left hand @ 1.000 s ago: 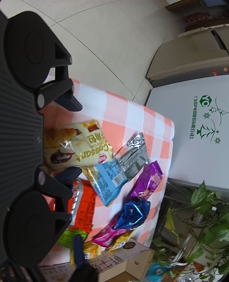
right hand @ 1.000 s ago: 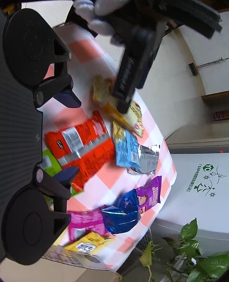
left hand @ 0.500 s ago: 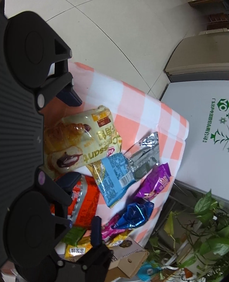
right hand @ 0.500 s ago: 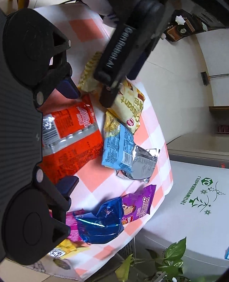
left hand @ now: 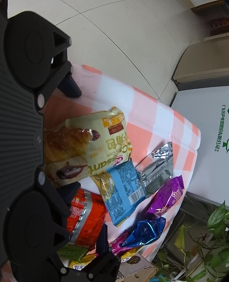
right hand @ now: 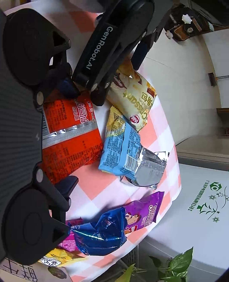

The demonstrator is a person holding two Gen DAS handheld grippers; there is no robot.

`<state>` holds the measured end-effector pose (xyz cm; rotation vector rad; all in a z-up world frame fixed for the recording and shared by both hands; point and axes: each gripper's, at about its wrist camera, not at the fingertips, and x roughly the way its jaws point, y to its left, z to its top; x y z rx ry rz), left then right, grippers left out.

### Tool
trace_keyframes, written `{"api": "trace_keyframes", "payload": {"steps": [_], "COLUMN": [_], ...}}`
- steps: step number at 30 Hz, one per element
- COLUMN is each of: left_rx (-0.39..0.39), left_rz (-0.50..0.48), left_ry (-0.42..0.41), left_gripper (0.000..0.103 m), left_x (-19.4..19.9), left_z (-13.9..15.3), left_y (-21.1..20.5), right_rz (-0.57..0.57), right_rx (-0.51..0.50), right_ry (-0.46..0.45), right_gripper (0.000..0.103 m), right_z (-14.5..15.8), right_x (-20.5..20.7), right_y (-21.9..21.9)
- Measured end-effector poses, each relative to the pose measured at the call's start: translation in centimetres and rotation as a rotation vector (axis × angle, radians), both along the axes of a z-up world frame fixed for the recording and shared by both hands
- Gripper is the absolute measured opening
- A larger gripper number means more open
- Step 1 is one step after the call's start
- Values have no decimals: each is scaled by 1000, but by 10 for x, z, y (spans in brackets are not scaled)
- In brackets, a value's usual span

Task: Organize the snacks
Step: 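Close left gripper on Croissant bag while right gripper closes on red bag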

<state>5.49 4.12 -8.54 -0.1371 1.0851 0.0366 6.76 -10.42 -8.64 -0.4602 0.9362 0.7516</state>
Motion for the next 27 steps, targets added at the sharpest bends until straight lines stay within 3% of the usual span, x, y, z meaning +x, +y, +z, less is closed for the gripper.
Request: {"api": "trace_keyframes", "payload": {"steps": [8,13,18,27], "left_rx": [20,-8,-64,-50], "left_rz": [-6,-26,-9,-24], "left_ry": [-10,-57,-73,-126], "left_gripper": [99,67,62,60], "left_x": [-3,-7,-13,-22], "left_z": [0,8,12,29], "left_y": [-3,-2,1,-4], "right_rz": [-14,-31,-95,-207], "right_rx": [8,20,47,59], "right_ry": [15,-1,-12,31], "right_gripper": [80,79,79,80], "right_z": [5,13,24,33], "right_x": [-3,-7,-7,-5], "right_y": [-3,-8,-18,-26]}}
